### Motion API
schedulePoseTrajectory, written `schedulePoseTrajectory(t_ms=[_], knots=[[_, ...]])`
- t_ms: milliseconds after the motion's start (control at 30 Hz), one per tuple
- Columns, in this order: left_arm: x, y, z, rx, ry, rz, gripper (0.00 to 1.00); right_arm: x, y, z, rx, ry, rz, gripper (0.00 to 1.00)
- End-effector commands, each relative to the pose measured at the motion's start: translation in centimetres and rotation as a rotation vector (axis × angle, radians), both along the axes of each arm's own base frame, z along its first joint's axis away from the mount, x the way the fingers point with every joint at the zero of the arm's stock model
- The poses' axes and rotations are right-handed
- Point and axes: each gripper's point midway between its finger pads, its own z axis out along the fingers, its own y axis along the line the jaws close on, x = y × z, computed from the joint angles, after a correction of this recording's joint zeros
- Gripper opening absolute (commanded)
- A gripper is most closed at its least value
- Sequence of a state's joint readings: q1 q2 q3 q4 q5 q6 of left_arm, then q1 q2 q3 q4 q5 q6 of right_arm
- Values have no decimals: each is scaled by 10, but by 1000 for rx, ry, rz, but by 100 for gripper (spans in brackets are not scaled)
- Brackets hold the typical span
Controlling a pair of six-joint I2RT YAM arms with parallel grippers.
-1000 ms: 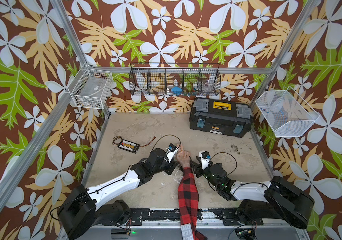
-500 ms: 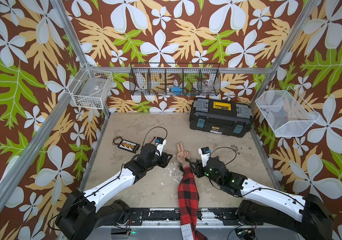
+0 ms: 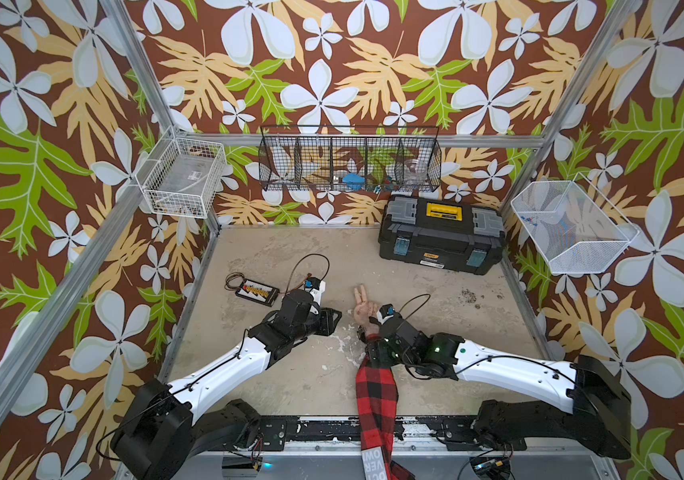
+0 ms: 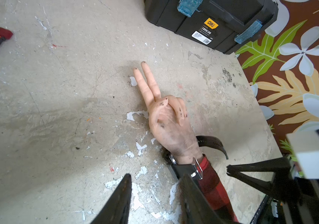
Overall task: Take off the watch
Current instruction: Take off the watch from the hand.
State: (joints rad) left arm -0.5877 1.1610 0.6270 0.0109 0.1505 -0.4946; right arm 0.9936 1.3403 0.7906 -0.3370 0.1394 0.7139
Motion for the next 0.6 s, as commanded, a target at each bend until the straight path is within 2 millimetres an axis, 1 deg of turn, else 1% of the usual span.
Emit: schedulePoseTrajectory(t_ms=[0,133,233,300,467,567], knots=[[2,6,-2,6,17,43,45,11,4,-10,-65,1,5,87],[-2,2,-4,-24,44,30,45,22,10,-29,-113,39,-3,82],[-6,-3,-7,-48,81,15,45,25,11,-42,-114,66,-5,75],[-9,-7,-8,-70,106,7,45,24,14,-46,-108,72,3,68],[-13,-21,-6,-147,152,-19,46,22,14,-50,-86,75,2,48],[-16,-34,-5,-167,165,-46,51,22,14,-47,-69,62,0,39]])
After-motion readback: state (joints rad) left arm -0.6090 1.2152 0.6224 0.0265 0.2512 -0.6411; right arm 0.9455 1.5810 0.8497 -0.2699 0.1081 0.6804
